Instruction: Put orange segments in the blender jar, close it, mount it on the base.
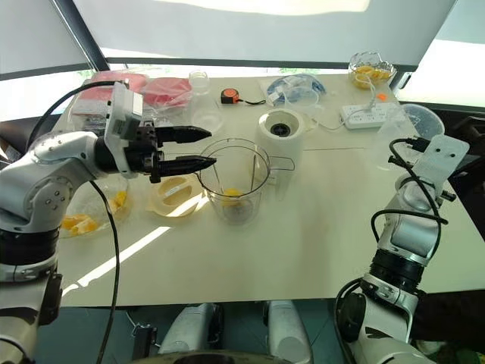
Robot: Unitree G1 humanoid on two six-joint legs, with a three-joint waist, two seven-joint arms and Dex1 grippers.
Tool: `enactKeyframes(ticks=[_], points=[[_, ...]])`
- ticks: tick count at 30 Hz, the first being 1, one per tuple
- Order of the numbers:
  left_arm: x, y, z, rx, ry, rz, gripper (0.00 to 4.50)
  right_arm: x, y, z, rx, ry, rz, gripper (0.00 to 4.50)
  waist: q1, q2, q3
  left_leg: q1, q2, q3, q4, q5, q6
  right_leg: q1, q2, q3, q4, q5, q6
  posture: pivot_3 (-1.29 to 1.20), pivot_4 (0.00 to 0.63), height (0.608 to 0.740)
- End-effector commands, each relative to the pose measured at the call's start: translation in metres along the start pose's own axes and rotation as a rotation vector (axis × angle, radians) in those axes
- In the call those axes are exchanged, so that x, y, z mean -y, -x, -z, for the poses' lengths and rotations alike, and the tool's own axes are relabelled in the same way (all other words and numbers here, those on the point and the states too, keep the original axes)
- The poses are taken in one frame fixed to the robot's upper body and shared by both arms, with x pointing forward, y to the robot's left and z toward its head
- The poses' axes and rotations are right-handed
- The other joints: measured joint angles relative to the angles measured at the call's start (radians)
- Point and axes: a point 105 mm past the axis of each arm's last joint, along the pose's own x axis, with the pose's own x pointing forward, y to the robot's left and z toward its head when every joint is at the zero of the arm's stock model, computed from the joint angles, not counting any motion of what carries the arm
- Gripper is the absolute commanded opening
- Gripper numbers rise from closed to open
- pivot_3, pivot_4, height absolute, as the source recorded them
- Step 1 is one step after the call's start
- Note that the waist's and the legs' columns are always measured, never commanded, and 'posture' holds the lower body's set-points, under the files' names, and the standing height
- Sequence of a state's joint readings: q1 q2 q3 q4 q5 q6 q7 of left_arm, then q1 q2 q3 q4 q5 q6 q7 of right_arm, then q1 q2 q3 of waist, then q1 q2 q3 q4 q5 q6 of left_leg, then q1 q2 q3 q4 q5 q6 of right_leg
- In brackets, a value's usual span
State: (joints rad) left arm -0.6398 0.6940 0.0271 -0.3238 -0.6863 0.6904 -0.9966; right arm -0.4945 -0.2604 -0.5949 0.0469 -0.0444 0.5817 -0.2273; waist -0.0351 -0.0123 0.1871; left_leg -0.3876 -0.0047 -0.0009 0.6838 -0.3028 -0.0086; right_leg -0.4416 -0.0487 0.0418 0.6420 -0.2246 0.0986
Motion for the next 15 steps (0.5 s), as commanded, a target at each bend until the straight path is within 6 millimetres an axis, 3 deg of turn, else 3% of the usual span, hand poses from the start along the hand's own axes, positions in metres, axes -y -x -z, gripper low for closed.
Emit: enactKeyframes(ticks=[1,15], points=[[0.003,0.004,-0.011,0.021,-0.038,-0.016,2.83,0.005,-0.006,0.01,-0.036,-0.048,0.094,0.03,-0.004,0.0,0.0,0.0,0.0,0.0,0.0,0.0,0.0,0.0,0.0,0.0,0.0,0.0,0.0,0.0,0.15,0.74],[0.004,0.005,-0.003,0.007,-0.025,-0.06,2.83,-0.021,-0.005,0.057,-0.098,-0.084,0.125,0.03,-0.012,0.0,0.0,0.0,0.0,0.0,0.0,0.0,0.0,0.0,0.0,0.0,0.0,0.0,0.0,0.0,0.15,0.74]])
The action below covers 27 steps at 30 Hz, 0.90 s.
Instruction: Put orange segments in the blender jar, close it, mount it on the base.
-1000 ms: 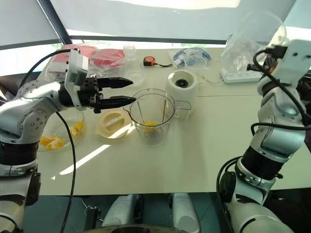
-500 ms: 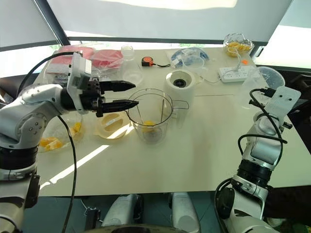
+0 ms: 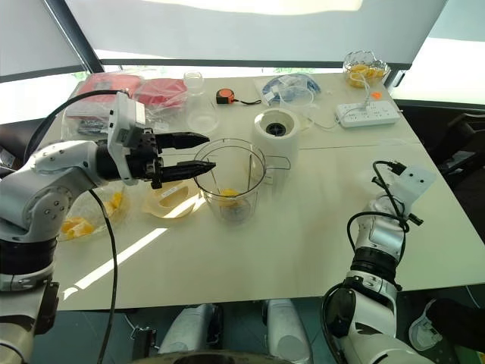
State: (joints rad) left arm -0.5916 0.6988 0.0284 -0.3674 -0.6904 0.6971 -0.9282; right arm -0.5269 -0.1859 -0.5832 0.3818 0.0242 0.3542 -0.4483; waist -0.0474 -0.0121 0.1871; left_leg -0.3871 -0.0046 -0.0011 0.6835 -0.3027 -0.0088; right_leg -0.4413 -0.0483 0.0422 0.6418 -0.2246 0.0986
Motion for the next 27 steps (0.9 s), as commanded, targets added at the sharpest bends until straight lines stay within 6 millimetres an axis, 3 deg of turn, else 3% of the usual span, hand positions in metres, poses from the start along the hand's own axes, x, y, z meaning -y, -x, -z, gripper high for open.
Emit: enactKeyframes(ticks=[1,6,7,10,14,16,22,27], points=[[0.002,0.004,-0.01,0.023,-0.035,-0.006,2.83,-0.003,0.002,-0.008,0.052,-0.011,0.002,0.03,0.001,0.0,0.0,0.0,0.0,0.0,0.0,0.0,0.0,0.0,0.0,0.0,0.0,0.0,0.0,0.0,0.15,0.74],[0.003,0.003,-0.007,0.016,-0.036,-0.009,2.83,0.002,0.003,0.0,0.051,0.028,0.026,0.03,0.002,0.0,0.0,0.0,0.0,0.0,0.0,0.0,0.0,0.0,0.0,0.0,0.0,0.0,0.0,0.0,0.15,0.74],[0.003,0.003,-0.006,0.014,-0.035,-0.007,2.83,0.003,0.003,0.002,0.049,0.033,0.029,0.28,0.002,0.0,0.0,0.0,0.0,0.0,0.0,0.0,0.0,0.0,0.0,0.0,-0.001,0.0,0.0,0.0,0.15,0.74],[0.003,0.003,-0.006,0.013,-0.033,-0.005,2.83,0.005,0.004,0.006,0.04,0.046,0.039,1.34,0.002,0.0,0.0,0.0,0.0,0.0,0.0,0.0,0.0,0.0,0.0,0.0,-0.001,0.0,0.0,0.0,0.15,0.74],[0.003,0.002,-0.005,0.013,-0.031,-0.001,2.83,0.006,0.005,0.01,0.029,0.059,0.048,3.56,0.001,0.0,0.0,0.0,0.0,0.0,0.0,0.0,0.0,0.001,0.0,0.0,-0.001,0.0,0.0,0.0,0.15,0.74],[0.003,0.002,-0.005,0.011,-0.03,0.001,2.83,0.008,0.008,0.01,0.032,0.068,0.053,4.44,0.0,0.0,0.0,0.0,0.0,0.0,0.0,0.0,0.0,0.001,0.0,0.0,-0.001,0.0,0.0,0.0,0.15,0.74],[0.0,0.005,-0.003,0.002,-0.028,0.002,2.83,0.015,0.033,-0.003,0.092,0.081,0.013,4.44,0.003,0.0,0.0,0.0,0.0,-0.001,-0.001,0.0,0.0,0.001,0.001,0.0,-0.001,0.0,0.0,0.0,0.15,0.74],[-0.003,0.006,-0.001,-0.002,-0.028,-0.002,2.83,0.011,0.057,0.002,0.079,0.132,-0.101,4.44,0.003,0.0,0.0,0.001,0.0,-0.001,0.0,0.0,0.0,0.001,0.0,0.0,-0.002,0.0,0.0,0.0,0.15,0.74]])
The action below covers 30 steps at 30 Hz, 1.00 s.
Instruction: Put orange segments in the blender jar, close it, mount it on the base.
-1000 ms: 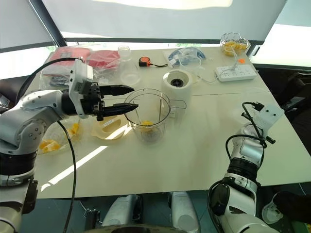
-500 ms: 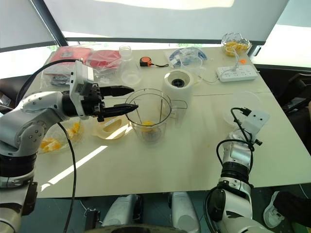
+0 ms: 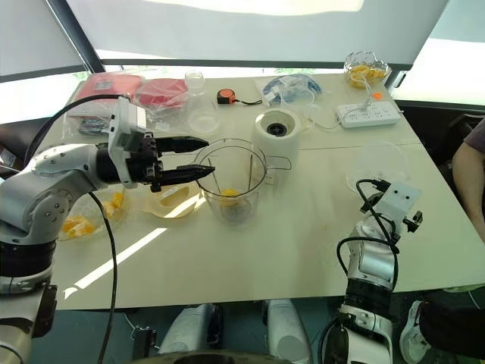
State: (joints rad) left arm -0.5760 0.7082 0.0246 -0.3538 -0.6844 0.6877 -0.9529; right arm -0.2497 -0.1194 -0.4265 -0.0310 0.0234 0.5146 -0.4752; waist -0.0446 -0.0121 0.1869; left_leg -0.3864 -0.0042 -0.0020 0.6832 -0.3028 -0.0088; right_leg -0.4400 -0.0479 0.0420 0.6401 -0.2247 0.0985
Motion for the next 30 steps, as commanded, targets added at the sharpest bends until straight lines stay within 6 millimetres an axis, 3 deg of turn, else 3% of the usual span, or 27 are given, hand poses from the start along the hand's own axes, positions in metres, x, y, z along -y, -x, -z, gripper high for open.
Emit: enactKeyframes(ticks=[1,7,10,13,17,21,24,27,30], points=[[-0.004,0.004,-0.007,0.012,-0.042,-0.015,2.83,-0.004,0.017,-0.014,0.054,0.014,-0.08,4.44,0.0,0.0,0.0,0.0,0.0,0.0,0.0,0.0,0.0,0.0,0.0,0.0,0.0,0.0,0.0,0.0,0.15,0.74],[-0.02,0.017,-0.003,-0.034,-0.069,-0.079,2.83,0.006,0.04,-0.031,0.132,0.079,-0.162,4.44,0.001,0.0,0.0,0.0,0.0,0.0,0.0,0.0,0.0,0.0,0.001,0.0,0.0,0.0,0.0,0.0,0.15,0.74],[-0.039,0.039,0.002,-0.107,-0.108,-0.149,2.83,0.009,0.068,-0.051,0.222,0.14,-0.293,4.44,0.001,0.0,0.0,0.0,0.0,0.0,0.0,0.0,0.0,0.0,0.001,0.0,-0.001,0.0,0.0,0.0,0.15,0.74],[-0.059,0.058,0.021,-0.24,-0.151,-0.194,2.83,0.014,0.103,-0.055,0.213,0.139,-0.376,4.44,0.001,0.0,0.0,0.0,0.0,-0.001,-0.001,0.0,0.0,0.0,0.002,-0.001,-0.001,-0.001,0.0,0.0,0.15,0.74],[-0.063,0.068,0.065,-0.435,-0.191,-0.089,2.83,0.016,0.131,-0.05,0.187,0.209,-0.53,4.44,0.004,0.0,0.0,0.001,0.0,0.0,-0.001,0.0,0.0,0.0,0.003,-0.001,-0.001,-0.002,-0.003,0.0,0.15,0.74],[-0.078,0.055,0.09,-0.489,-0.164,-0.05,2.83,0.016,0.142,-0.039,0.134,0.269,-0.725,4.44,0.02,-0.002,-0.001,0.001,0.001,0.0,0.001,0.0,0.0,0.006,0.002,-0.001,-0.008,-0.003,-0.004,0.0,0.15,0.74],[-0.091,0.042,0.105,-0.532,-0.106,-0.08,2.83,0.014,0.151,-0.032,0.084,0.217,-0.839,4.44,0.033,-0.005,-0.002,0.0,0.0,0.0,0.002,0.0,0.0,0.008,0.002,-0.001,-0.011,-0.002,-0.004,0.0,0.15,0.74],[-0.094,0.029,0.113,-0.553,-0.071,-0.045,2.83,0.005,0.177,-0.016,0.012,0.21,-1.065,4.44,0.033,-0.005,-0.002,0.0,-0.001,-0.001,0.001,-0.001,0.001,0.008,0.002,-0.001,-0.011,-0.001,0.0,0.0,0.15,0.74],[-0.098,0.018,0.125,-0.628,-0.021,-0.034,2.83,0.005,0.188,-0.02,-0.018,0.117,-1.167,4.44,0.031,-0.006,-0.002,-0.001,-0.001,-0.002,0.001,-0.002,0.004,0.008,0.002,-0.001,-0.011,-0.001,0.002,0.0,0.15,0.74]])
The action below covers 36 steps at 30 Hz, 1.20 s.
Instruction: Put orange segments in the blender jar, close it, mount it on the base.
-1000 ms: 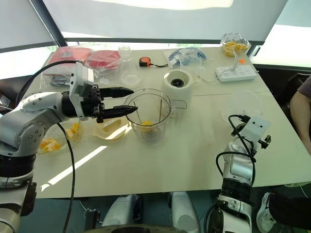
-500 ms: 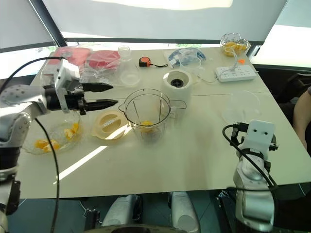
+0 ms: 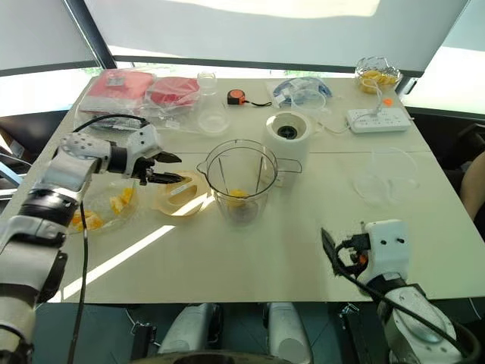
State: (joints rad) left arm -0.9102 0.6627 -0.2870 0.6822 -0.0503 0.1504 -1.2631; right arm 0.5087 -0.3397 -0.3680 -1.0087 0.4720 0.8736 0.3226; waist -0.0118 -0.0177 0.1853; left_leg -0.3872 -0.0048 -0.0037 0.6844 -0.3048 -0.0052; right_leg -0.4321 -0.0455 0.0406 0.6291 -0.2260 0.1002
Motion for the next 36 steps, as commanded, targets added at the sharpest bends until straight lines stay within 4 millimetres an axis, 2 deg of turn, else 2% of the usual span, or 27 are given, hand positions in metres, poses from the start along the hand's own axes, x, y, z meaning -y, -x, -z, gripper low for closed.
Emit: enactKeyframes(ticks=[1,4,11,16,24,36], points=[[-0.008,-0.009,-0.001,-0.076,0.008,-0.001,2.83,-0.011,0.007,-0.024,0.113,-0.036,-0.112,4.44,-0.004,0.0,0.0,0.0,0.0,-0.001,0.0,0.0,0.0,0.0,0.0,0.0,0.0,0.0,0.0,0.0,0.15,0.74],[-0.012,-0.017,0.002,-0.159,-0.001,0.006,2.83,-0.01,0.009,-0.037,0.14,-0.022,-0.157,4.44,-0.006,-0.001,0.001,0.0,0.0,0.0,0.001,0.0,0.0,0.0,0.0,0.001,0.0,0.0,-0.001,0.0,0.15,0.74],[-0.017,-0.012,0.005,-0.292,-0.07,0.033,2.83,-0.007,0.023,-0.057,0.144,0.045,-0.251,4.44,0.0,-0.002,0.0,0.0,0.0,-0.002,-0.001,0.0,0.0,0.0,0.001,0.0,0.001,0.001,0.0,0.0,0.15,0.74],[-0.013,-0.003,0.005,-0.289,-0.064,0.063,2.83,-0.022,0.027,-0.075,0.173,0.084,-0.339,4.44,-0.001,-0.004,0.001,-0.001,0.001,-0.002,0.0,0.0,0.0,0.0,0.0,0.0,0.0,0.001,0.0,0.0,0.15,0.74],[-0.008,-0.011,0.018,-0.315,-0.062,0.043,2.83,-0.032,0.021,-0.074,0.165,0.054,-0.363,4.44,0.002,-0.005,0.001,-0.001,0.001,-0.002,0.0,0.0,0.0,0.0,-0.001,0.0,0.001,0.001,0.0,0.0,0.15,0.74],[-0.002,-0.037,0.036,-0.399,-0.052,0.016,2.83,-0.031,0.018,-0.072,0.153,0.07,-0.348,4.44,0.003,-0.006,0.001,-0.001,0.001,-0.002,0.001,0.0,0.0,0.0,-0.001,0.0,0.001,0.001,0.0,0.0,0.15,0.74]])
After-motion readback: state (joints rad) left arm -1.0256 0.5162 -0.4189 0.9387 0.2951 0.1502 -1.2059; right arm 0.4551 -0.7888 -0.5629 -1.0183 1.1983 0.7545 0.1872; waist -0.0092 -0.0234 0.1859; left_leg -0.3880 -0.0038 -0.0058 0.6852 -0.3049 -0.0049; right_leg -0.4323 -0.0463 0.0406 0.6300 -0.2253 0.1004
